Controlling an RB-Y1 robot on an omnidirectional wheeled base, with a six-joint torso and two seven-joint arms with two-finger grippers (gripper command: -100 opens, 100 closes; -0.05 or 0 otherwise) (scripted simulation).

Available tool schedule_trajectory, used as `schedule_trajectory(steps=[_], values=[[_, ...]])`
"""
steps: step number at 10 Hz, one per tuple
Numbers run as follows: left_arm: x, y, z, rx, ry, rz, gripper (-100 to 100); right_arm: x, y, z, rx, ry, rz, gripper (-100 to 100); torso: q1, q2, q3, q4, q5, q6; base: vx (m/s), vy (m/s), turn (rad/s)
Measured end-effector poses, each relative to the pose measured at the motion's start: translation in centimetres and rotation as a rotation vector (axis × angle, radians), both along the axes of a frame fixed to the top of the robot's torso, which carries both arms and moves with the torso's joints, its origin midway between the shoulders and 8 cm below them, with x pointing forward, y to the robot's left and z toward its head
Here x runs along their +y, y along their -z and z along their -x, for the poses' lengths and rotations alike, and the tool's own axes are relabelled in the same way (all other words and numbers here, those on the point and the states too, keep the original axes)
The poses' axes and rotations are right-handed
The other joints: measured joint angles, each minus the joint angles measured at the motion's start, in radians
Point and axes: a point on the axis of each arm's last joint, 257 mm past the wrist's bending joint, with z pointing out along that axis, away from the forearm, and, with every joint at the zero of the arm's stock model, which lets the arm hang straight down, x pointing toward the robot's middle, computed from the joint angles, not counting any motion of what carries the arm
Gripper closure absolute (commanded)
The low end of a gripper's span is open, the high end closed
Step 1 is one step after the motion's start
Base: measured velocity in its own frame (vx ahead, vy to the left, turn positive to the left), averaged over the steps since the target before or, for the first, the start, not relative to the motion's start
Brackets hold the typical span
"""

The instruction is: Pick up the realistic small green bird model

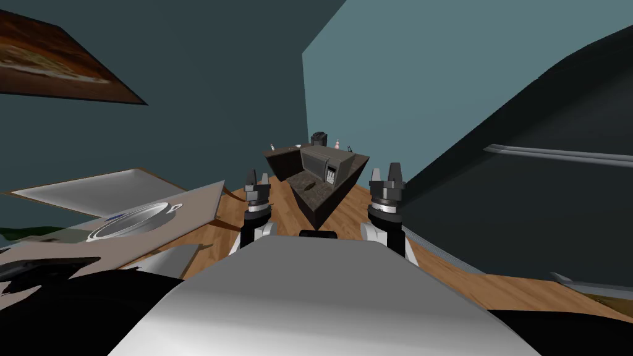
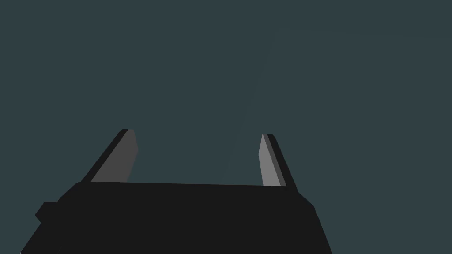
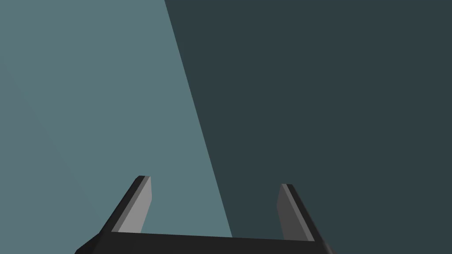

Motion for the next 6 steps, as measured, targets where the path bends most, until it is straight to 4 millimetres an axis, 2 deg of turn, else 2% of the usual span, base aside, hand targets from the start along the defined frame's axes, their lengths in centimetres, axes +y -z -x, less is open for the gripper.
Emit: schedule_trajectory(steps=[4,6], values=[[1.4,2.0,-2.7,0.121,0.026,-0.032,-100,0.0,0.0,0.0,0.0,0.0,0.0,0,-0.006,0.003,0.002,0.001,-0.001,0.0,-0.039,-0.072,-0.071],[2.2,3.1,-3.9,0.173,0.025,-0.031,-100,0.0,0.0,0.0,0.0,0.0,0.0,0,-0.003,0.001,0.001,0.0,-0.001,0.0,-0.013,-0.035,-0.063]])
